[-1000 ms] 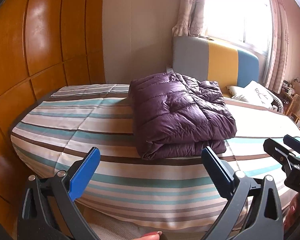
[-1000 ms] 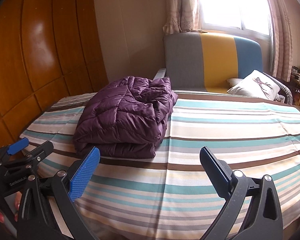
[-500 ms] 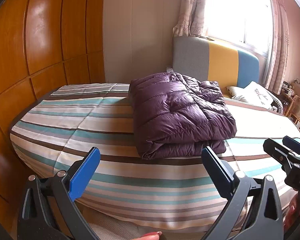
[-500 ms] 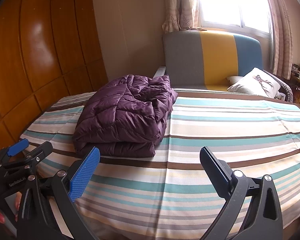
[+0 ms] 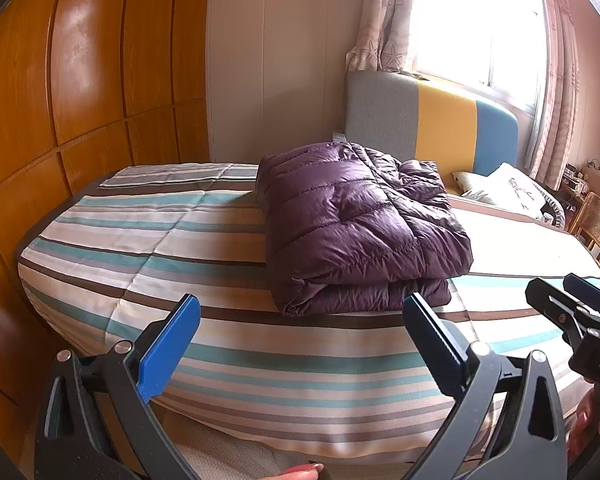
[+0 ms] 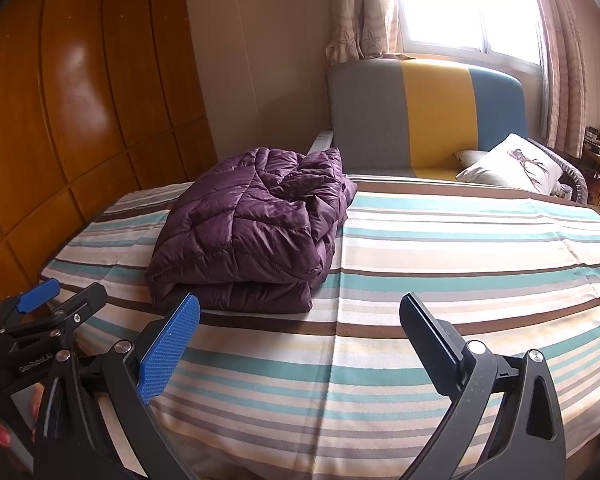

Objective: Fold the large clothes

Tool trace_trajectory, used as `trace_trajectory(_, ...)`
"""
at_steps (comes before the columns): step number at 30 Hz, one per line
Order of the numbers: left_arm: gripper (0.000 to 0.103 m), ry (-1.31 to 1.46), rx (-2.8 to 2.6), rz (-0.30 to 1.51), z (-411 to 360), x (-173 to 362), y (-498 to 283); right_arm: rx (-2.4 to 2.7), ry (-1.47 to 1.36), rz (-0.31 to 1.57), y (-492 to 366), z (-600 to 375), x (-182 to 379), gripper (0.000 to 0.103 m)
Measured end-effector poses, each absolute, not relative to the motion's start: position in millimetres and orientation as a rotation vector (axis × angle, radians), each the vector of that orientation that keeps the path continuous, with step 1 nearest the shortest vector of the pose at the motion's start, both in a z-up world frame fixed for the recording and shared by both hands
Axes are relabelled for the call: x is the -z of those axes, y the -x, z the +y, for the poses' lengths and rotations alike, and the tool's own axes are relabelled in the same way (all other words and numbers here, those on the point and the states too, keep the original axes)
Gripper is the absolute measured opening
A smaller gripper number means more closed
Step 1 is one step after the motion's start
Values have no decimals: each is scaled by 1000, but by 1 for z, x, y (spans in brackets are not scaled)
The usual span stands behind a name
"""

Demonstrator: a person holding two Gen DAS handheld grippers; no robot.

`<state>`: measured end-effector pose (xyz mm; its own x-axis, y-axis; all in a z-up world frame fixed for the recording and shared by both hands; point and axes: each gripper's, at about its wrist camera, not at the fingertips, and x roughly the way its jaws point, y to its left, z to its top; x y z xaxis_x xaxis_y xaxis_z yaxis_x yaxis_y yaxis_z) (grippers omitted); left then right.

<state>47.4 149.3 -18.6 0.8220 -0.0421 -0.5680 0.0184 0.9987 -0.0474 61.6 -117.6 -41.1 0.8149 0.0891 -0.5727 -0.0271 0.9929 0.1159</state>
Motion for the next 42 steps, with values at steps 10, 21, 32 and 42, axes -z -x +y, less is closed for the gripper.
trace_trajectory(10, 101, 44, 32, 618, 148, 20, -47, -62, -102, 618, -60, -116, 41, 100)
trace_trajectory(21, 101, 43, 23, 619, 148, 21, -48, -62, -103, 620, -60, -117, 42, 100)
trace_trajectory(32, 101, 79, 50, 641, 148, 23, -48, -64, -101, 626, -60, -117, 42, 100)
trace_trajectory(42, 101, 76, 5, 650, 149, 27, -49, -61, -107, 636, -61, -118, 44, 100)
